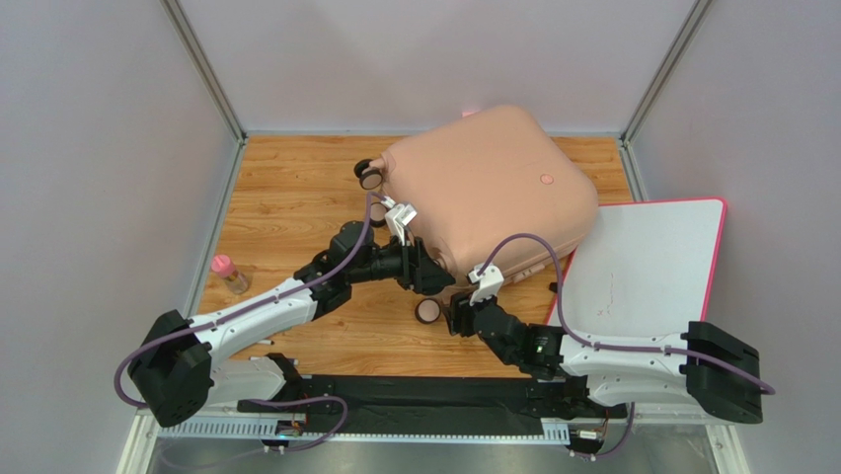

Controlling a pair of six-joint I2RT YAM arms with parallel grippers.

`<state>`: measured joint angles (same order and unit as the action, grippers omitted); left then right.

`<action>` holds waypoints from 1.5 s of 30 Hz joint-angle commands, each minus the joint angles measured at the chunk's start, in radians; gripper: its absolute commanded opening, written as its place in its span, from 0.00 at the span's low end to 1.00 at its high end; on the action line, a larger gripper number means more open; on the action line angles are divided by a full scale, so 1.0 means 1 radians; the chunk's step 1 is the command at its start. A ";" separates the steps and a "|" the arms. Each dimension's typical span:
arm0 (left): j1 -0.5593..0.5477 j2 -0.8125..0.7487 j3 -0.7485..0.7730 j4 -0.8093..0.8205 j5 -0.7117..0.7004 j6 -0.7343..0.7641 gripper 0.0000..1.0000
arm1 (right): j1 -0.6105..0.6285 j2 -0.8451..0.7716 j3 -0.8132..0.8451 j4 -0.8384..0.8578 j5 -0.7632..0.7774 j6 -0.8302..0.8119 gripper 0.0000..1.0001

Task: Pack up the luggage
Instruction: Zip the luggage at the center of the board.

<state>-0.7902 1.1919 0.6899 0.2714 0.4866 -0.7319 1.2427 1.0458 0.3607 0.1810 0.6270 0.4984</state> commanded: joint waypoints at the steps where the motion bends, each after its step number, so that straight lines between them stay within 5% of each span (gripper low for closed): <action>1: -0.064 -0.067 0.092 0.187 0.167 -0.031 0.00 | -0.006 0.000 0.037 0.152 0.039 -0.029 0.53; 13: -0.073 -0.064 0.095 0.190 0.162 -0.031 0.00 | -0.006 -0.018 0.023 0.195 0.071 -0.046 0.46; 19: -0.078 -0.058 0.100 0.190 0.165 -0.031 0.00 | -0.005 -0.024 -0.005 0.270 0.134 -0.055 0.23; 28: -0.081 -0.041 0.103 0.193 0.165 -0.032 0.00 | -0.006 0.003 -0.003 0.308 0.172 -0.070 0.18; 32: -0.083 -0.037 0.105 0.193 0.164 -0.032 0.00 | -0.006 0.037 0.007 0.322 0.171 -0.070 0.00; 45: -0.086 -0.015 0.123 0.206 0.167 -0.041 0.00 | 0.052 0.095 0.053 0.440 0.139 -0.116 0.00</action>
<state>-0.8047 1.1946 0.7017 0.2535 0.4576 -0.7319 1.2724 1.1301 0.3264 0.3504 0.7429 0.4038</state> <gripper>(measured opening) 0.700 0.010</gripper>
